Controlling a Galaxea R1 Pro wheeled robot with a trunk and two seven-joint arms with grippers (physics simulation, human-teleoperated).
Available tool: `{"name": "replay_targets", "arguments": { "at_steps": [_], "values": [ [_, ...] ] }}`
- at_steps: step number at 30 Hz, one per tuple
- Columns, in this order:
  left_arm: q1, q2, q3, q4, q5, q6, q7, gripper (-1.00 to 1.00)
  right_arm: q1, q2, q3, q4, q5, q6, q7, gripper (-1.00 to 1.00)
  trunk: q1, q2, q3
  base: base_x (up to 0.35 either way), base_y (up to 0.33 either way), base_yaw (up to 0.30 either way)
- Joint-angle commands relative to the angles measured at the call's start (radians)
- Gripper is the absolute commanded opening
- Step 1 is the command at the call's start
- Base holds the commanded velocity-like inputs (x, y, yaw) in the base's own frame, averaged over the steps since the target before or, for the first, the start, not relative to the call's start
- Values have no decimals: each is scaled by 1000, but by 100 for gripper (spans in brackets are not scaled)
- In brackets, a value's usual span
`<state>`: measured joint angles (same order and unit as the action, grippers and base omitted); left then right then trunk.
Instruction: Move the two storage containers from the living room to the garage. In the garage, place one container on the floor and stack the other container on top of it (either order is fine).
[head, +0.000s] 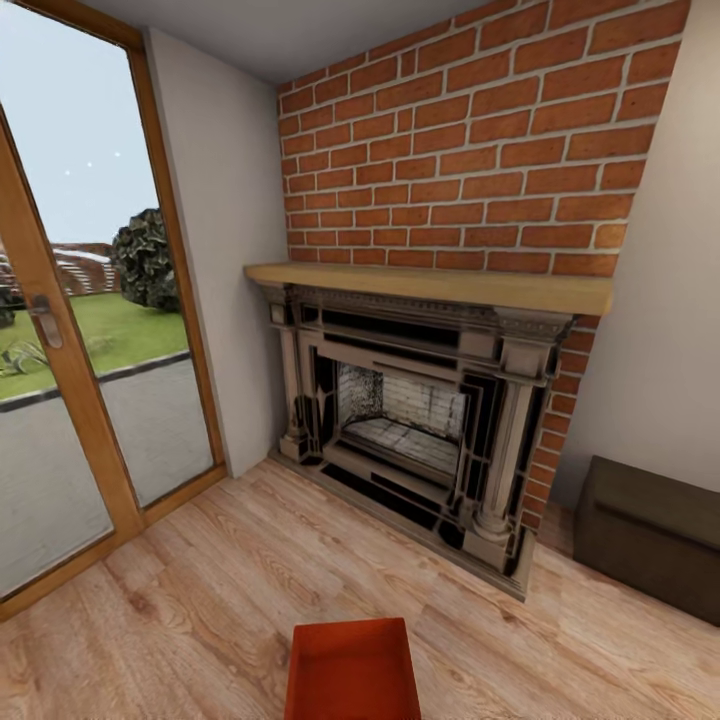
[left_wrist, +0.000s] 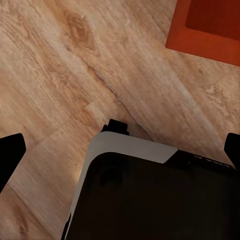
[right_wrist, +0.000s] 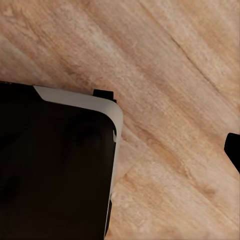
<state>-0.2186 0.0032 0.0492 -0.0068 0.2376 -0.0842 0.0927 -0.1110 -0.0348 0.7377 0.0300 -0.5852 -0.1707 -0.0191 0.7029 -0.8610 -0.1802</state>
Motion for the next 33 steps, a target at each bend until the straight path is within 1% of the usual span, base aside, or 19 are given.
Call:
{"name": "replay_targets", "arguments": {
  "at_steps": [1,9,16,20,33],
  "values": [
    [-1,0,4,1,1,-3,1,100,-1,1,8,3,-5,-4,-1,100,0,-1,-3,0,0,0],
    [-1,0,4,1,2,-3,1,100,-1,0,8,4,-5,-2,9,100,0,-1,-16,0,0,0],
    [-1,0,4,1,2,-3,1,100,-1,1,8,3,-5,33,1,100,0,-1,-27,0,0,0],
    [-1,0,4,1,2,-3,1,100,0,1,8,3,-5,40,-1,100,0,-1,-34,0,0,0],
    [-1,0,4,1,2,-3,1,100,0,-1,8,3,-5,42,12,100,0,-1,-55,0,0,0]
  ]
}}
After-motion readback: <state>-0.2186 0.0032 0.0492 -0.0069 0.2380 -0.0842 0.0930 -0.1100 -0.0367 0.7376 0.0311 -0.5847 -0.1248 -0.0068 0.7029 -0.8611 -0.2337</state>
